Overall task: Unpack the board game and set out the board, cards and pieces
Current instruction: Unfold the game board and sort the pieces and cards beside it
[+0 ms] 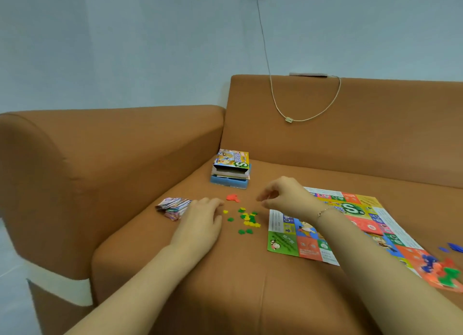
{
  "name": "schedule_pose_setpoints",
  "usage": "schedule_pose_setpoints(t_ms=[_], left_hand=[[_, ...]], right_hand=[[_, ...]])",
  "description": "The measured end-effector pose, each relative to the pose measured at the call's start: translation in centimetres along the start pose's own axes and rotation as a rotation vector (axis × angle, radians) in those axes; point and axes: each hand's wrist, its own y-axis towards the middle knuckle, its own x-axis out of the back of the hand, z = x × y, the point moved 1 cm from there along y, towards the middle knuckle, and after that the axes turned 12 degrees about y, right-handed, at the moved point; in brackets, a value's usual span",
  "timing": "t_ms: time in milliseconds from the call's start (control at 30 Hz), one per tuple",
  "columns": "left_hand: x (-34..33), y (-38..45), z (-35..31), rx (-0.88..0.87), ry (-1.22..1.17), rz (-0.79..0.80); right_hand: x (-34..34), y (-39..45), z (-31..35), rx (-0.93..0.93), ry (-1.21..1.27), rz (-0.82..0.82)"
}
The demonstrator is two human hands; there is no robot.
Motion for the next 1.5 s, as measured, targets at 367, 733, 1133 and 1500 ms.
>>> schedule_pose_setpoints(t_ms=[367,733,1133,1500], left_hand=[[1.2,2.3,-0.2,-0.206,0.159,0.200],[2.6,1.9,-0.5,-0.223,0.032,0.302],[3.5,2.0,-0.6,-0.190,-0.028,0.356],[0.8,2.5,-1.9,-0.255,0.100,0.285]], right_hand=[[-2.2,-0.1,-2.0,0.070,-0.002,0.092],[-2.6,-0.4,-1.7,0.106,-0.173,-0.003],[-1.8,-2.7,-0.3,0.039,0.159,0.195],[-2.3,-2.1,-1.4,0.117,0.095,0.097]])
